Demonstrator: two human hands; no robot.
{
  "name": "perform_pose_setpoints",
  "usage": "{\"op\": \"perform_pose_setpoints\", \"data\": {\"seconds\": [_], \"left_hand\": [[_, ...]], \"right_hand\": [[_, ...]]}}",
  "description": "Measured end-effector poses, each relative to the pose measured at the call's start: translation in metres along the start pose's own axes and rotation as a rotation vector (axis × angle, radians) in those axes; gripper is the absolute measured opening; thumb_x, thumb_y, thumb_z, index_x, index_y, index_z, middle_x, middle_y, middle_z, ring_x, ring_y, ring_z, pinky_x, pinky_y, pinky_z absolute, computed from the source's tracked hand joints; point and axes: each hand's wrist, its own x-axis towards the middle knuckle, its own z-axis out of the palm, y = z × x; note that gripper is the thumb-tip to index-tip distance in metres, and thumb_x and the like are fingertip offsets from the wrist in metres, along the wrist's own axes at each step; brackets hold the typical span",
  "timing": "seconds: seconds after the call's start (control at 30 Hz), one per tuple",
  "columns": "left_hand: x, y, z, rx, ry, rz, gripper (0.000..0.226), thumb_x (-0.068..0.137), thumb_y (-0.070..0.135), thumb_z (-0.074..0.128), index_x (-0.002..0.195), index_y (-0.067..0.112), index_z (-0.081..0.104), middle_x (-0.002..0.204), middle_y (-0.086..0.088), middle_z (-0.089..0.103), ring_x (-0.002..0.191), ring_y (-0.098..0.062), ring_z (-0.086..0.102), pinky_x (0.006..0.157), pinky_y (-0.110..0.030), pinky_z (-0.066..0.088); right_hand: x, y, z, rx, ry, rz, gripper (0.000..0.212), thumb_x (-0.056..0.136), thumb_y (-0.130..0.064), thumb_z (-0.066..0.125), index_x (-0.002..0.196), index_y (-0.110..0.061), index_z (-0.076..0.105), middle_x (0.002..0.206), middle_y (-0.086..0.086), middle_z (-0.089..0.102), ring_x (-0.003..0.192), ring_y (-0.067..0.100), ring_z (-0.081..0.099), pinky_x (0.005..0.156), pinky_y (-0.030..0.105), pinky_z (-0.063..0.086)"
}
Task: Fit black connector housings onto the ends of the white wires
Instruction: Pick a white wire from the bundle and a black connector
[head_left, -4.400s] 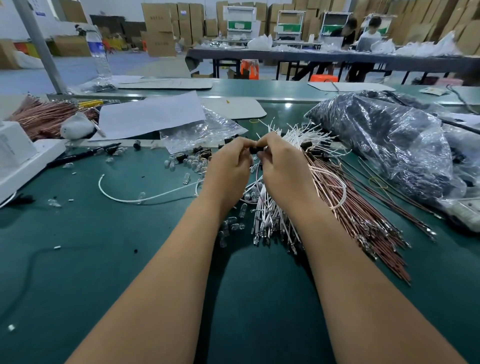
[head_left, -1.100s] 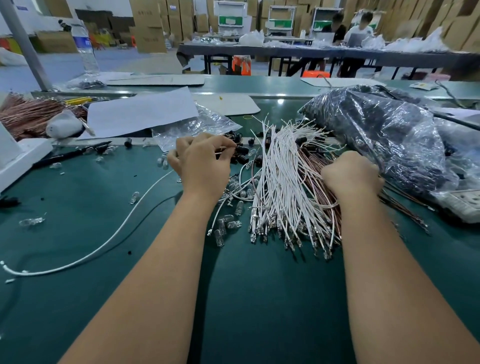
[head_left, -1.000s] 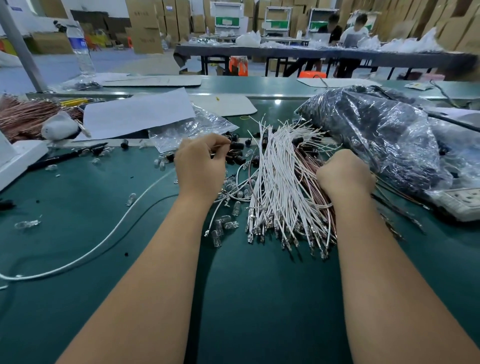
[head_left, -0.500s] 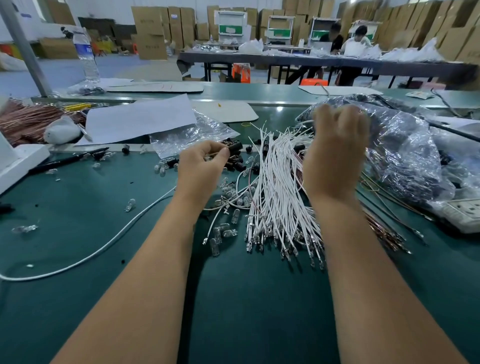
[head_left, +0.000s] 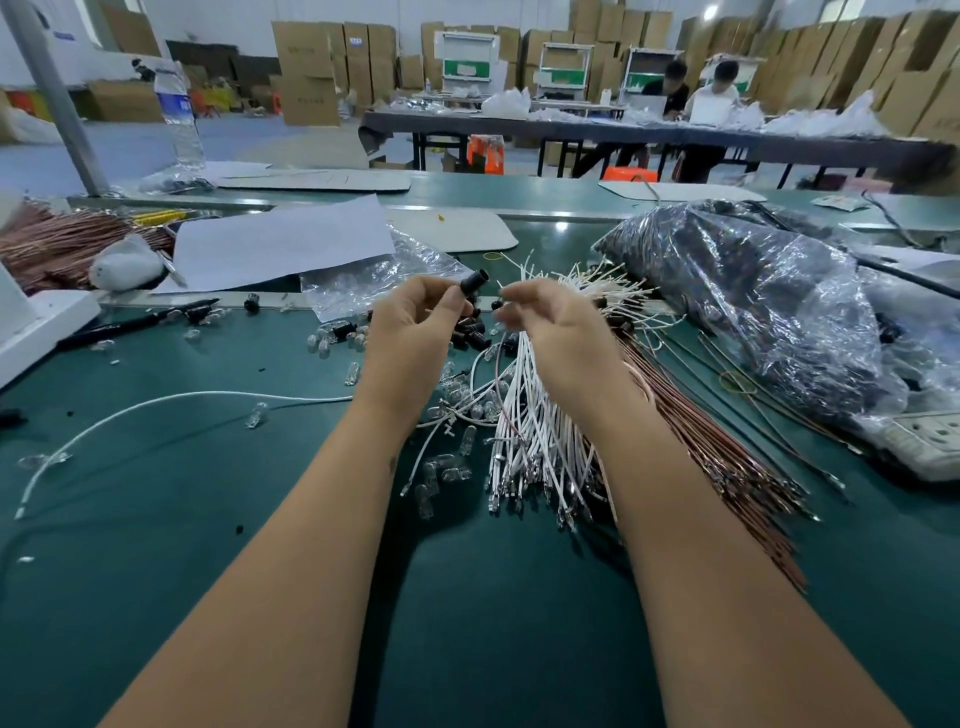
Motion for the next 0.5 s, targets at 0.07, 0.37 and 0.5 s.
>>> {"op": "perform_pose_setpoints", "data": {"seconds": [0.07,0.37,0.5], "left_hand": [[0.001,0.001,0.001,0.035,0.042,0.057,0.009,0.097,0.013,0.054,0.093,0.012,0.062,0.082,0.001,0.062,0.072,-0.007,0.055,0.069,-0.02,0.045],[-0.006,-0.003,0.013,-0.015,-0.207,-0.131,0.014,0.102,0.009,0.043,0.105,0.0,0.054,0.085,-0.004,0.069,0.076,-0.015,0.065,0.074,-0.03,0.053],[-0.006,-0.003,0.014,0.023,-0.27,-0.139,0.012,0.102,0.011,0.042,0.095,0.01,0.052,0.075,0.0,0.071,0.063,-0.012,0.062,0.058,-0.021,0.046]], "right_hand": [[-0.004,0.003,0.012,-0.171,-0.182,-0.002,0.028,0.098,0.0,0.043,0.123,-0.011,0.05,0.101,0.004,0.066,0.082,0.018,0.065,0.054,0.024,0.054],[-0.006,-0.003,-0.001,-0.465,0.146,-0.234,0.025,0.081,0.0,0.047,0.08,-0.01,0.071,0.07,0.002,0.066,0.06,0.015,0.057,0.051,0.024,0.041],[0.003,0.001,-0.035,-0.55,0.564,-0.007,0.03,0.083,0.006,0.045,0.087,-0.012,0.067,0.083,0.003,0.066,0.073,0.018,0.057,0.051,0.023,0.036]]}}
